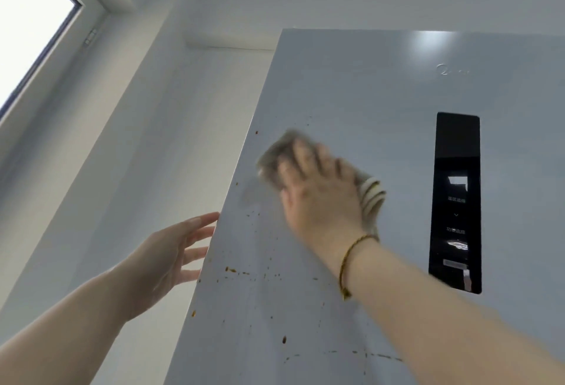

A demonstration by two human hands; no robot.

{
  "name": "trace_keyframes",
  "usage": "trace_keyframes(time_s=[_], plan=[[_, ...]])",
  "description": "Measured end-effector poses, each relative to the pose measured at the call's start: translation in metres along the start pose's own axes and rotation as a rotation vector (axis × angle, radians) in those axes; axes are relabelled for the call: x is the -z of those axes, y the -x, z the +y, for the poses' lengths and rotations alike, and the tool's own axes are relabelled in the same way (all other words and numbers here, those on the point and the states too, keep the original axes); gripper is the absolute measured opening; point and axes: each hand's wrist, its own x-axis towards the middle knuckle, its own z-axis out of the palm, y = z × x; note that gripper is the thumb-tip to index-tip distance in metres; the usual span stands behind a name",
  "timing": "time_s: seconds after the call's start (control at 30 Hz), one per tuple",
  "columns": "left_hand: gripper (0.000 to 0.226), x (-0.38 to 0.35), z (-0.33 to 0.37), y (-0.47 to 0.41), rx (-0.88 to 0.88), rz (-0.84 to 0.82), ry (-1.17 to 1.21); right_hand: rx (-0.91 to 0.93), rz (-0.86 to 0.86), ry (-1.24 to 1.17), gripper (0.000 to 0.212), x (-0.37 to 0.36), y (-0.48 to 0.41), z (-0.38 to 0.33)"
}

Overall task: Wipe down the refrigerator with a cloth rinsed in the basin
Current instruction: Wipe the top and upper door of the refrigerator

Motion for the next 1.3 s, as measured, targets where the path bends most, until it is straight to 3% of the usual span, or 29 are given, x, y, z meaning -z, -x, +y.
trace_keyframes(time_s=[0.1,0.2,0.33,0.4,0.57,0.63,0.8,0.87,0.93,1.0,1.13,1.2,1.3], plan=[[0.030,-0.001,0.002,0.004,-0.018,-0.019,-0.020,0.306,-0.002,0.014,0.040,-0.015,0.003,0.000],[0.031,0.001,0.001,0.004,-0.024,-0.034,-0.042,0.182,0.065,0.036,0.043,0.002,-0.030,0.018],[0.031,0.001,0.000,0.005,-0.021,-0.049,-0.023,-0.099,-0.036,-0.019,0.045,0.014,-0.070,0.028],[0.030,0.001,-0.001,0.005,-0.012,-0.056,-0.015,-0.077,-0.074,-0.002,0.049,0.014,-0.074,0.014],[0.029,0.001,-0.003,0.005,0.012,-0.029,0.071,0.264,-0.199,-0.052,0.048,0.004,-0.057,-0.024],[0.029,0.001,-0.004,0.007,0.022,-0.024,0.115,0.320,-0.224,-0.056,0.048,0.002,-0.049,-0.023],[0.033,0.003,-0.011,0.007,0.013,-0.043,0.159,0.038,-0.095,-0.092,0.050,0.005,-0.044,-0.010],[0.035,0.004,-0.013,0.006,0.021,-0.033,0.176,0.089,-0.158,-0.124,0.049,0.005,-0.025,-0.025],[0.037,0.004,-0.012,0.006,0.017,-0.028,0.178,0.267,-0.214,-0.122,0.047,-0.005,0.008,-0.043],[0.041,0.003,-0.012,0.007,0.007,-0.030,0.140,0.359,-0.146,-0.105,0.047,-0.014,0.037,-0.049],[0.040,0.002,-0.012,0.005,0.009,-0.009,0.146,0.201,0.074,-0.111,0.038,-0.027,0.034,-0.036],[0.040,0.002,-0.012,0.005,0.021,-0.001,0.155,0.075,0.102,-0.146,0.048,-0.025,0.032,-0.042],[0.041,0.002,-0.013,0.005,0.013,-0.005,0.162,0.145,0.060,-0.120,0.050,-0.036,0.066,-0.071]])
